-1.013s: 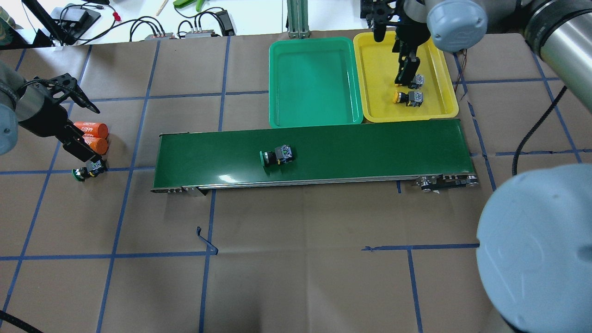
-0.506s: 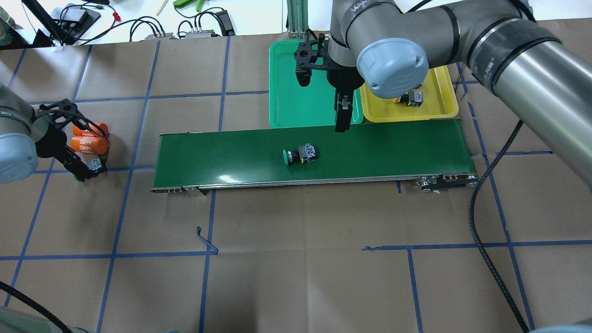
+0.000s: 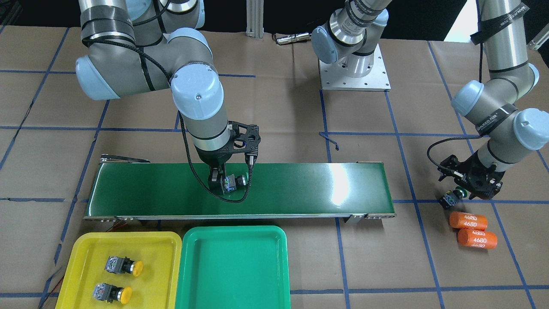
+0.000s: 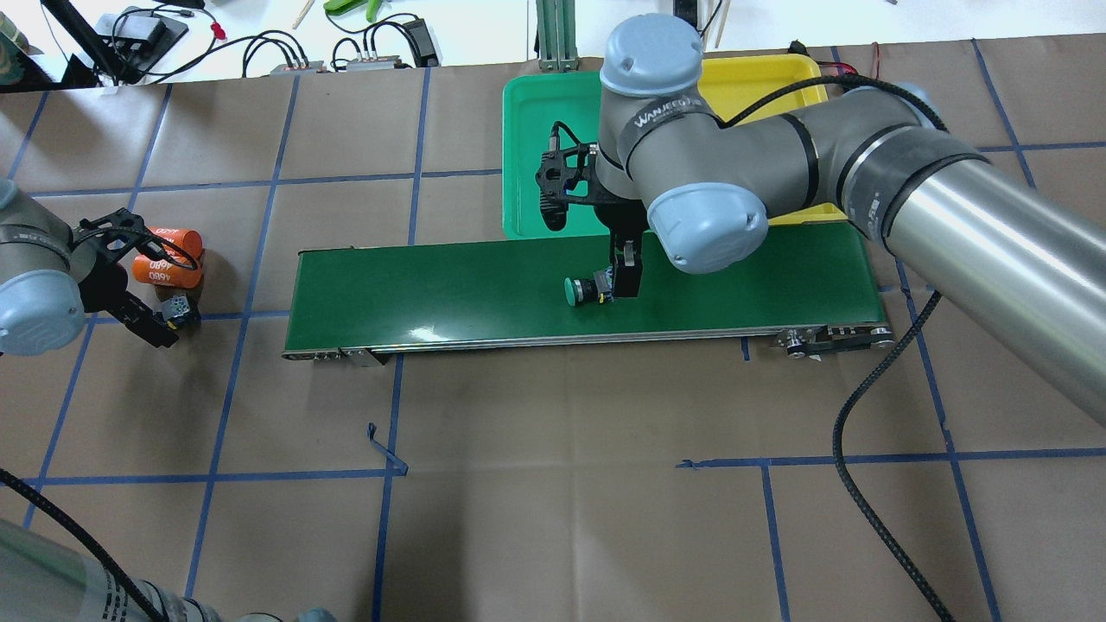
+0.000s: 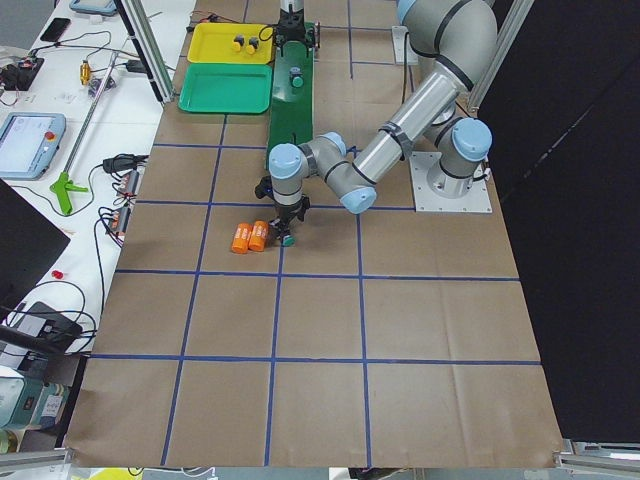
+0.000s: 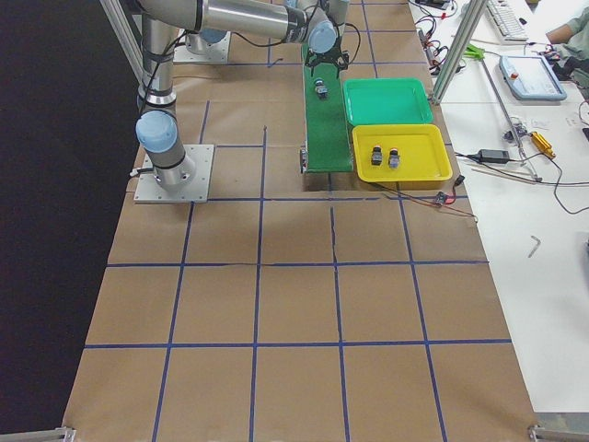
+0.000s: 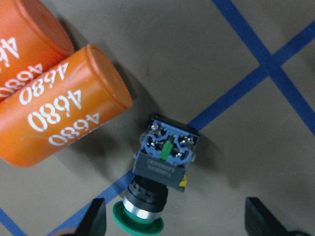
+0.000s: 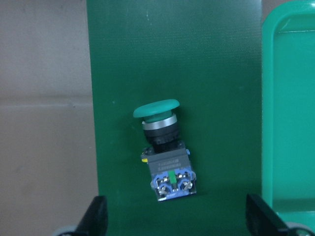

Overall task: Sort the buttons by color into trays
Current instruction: 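Grasp green button on belt with right while left lifts another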

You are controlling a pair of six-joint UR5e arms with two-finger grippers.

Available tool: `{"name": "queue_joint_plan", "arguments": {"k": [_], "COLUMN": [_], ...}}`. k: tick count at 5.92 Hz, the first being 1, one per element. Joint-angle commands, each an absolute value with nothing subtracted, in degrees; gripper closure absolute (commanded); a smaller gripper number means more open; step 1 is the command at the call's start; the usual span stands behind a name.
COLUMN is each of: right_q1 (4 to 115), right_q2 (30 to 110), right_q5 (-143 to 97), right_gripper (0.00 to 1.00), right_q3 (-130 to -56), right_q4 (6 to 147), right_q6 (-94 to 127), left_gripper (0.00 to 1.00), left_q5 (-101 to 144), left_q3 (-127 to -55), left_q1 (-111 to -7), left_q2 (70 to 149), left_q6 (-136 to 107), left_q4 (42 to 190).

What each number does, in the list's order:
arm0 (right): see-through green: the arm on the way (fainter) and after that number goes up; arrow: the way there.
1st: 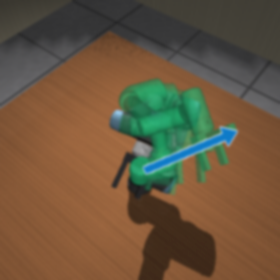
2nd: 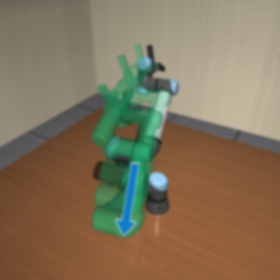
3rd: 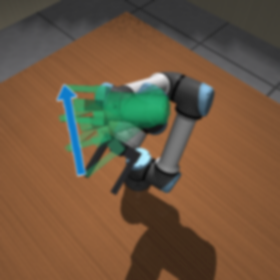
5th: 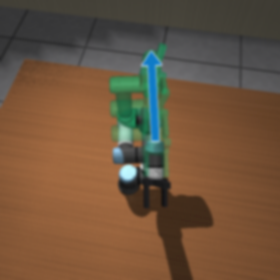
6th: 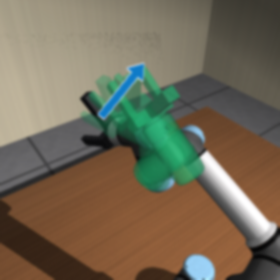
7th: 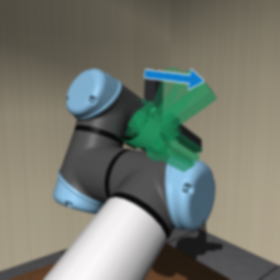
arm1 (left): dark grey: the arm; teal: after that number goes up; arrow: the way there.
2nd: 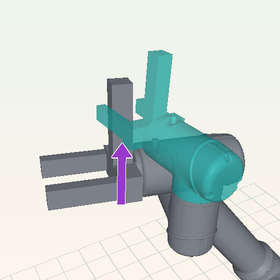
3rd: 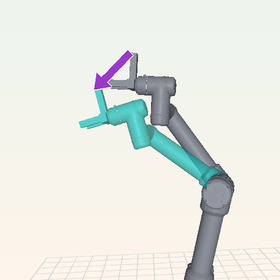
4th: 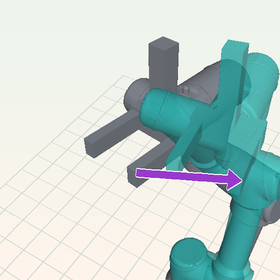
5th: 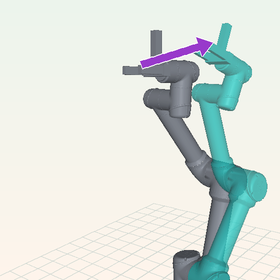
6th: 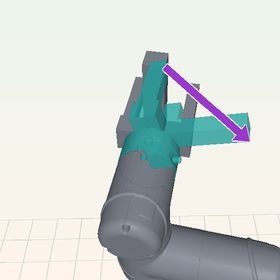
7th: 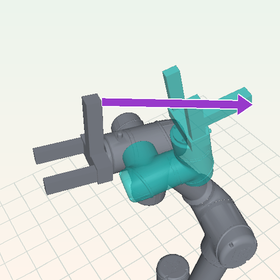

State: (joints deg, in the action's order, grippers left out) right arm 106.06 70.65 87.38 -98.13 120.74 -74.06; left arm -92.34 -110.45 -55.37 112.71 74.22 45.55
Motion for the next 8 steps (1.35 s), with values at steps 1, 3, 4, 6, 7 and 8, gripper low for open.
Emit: {"name": "queue_joint_plan", "arguments": {"k": [1, 3, 4, 6, 7, 8], "right_q1": [104.6, 101.18, 100.81, 98.89, 98.09, 96.52], "right_q2": [70.31, 70.75, 70.84, 70.93, 71.01, 71.45], "right_q5": [87.89, 87.72, 87.71, 91.82, 92.02, 92.2], "right_gripper": [0.0, 0.0, 0.11, 0.72, 0.85, 0.9], "right_q3": [-103.96, -105.47, -105.47, -105.47, -105.47, -104.69], "right_q4": [130.43, 129.64, 129.38, 126.14, 126.12, 126.21], "right_q6": [-80.56, -81.91, -81.74, -82.17, -83.48, -85.5], "left_gripper": [0.06, 0.23, 0.65, 1.0, 1.0, 1.0], "left_q5": [-92.2, -92.11, -92.11, -90.63, -88.96, -88.68], "left_q3": [-110.04, -109.95, -109.86, -109.78, -108.82, -107.85], "left_q1": [-55.46, -55.55, -55.63, -56.34, -57.38, -60.18], "left_q2": [115.04, 116.37, 116.11, 114.09, 111.38, 107.62], "left_q6": [74.09, 74.27, 74.35, 74.0, 74.35, 75.14], "left_q4": [45.26, 42.45, 42.36, 42.71, 45.85, 52.75]}}
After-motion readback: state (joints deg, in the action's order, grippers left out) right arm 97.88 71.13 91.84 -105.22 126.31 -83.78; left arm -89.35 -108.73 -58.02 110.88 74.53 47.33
